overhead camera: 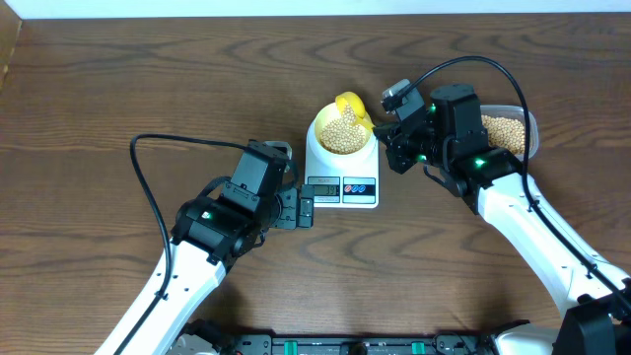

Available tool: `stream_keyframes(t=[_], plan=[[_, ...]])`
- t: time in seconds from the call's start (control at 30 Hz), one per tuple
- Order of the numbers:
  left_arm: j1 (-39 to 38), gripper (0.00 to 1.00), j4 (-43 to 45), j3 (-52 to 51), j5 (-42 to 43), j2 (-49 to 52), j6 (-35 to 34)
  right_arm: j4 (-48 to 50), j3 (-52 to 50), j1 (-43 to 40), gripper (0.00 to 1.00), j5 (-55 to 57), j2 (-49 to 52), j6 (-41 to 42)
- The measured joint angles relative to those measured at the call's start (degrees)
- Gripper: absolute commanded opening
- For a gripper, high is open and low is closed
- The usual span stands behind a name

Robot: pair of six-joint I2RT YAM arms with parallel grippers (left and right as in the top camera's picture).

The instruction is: Scoop item into bowl and weigh 50g on scale

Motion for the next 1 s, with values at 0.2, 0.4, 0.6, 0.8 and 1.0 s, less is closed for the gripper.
stream_keyframes(t=[0.2,0.4,0.6,0.8,1.0], plan=[[0.0,0.98,0.0,0.0,0.0,0.0,0.0,0.0,0.0,0.0,0.01,2.0,0.0,-1.9],[0.0,0.98,0.0,0.0,0.0,0.0,0.0,0.0,0.0,0.6,0.01,2.6,0.0,-4.2],[0.0,0.98,0.0,0.0,0.0,0.0,0.0,0.1,0.0,0.9,0.01,2.5,0.0,-5.1],[0.0,0.98,0.0,0.0,0.0,0.0,0.0,-0.2,0.0,1.6,0.01,3.0,0.0,-7.4],[0.0,0.98,0.0,0.0,0.0,0.0,0.0,-0.2,0.0,1.6,0.01,3.1,0.0,-7.6]])
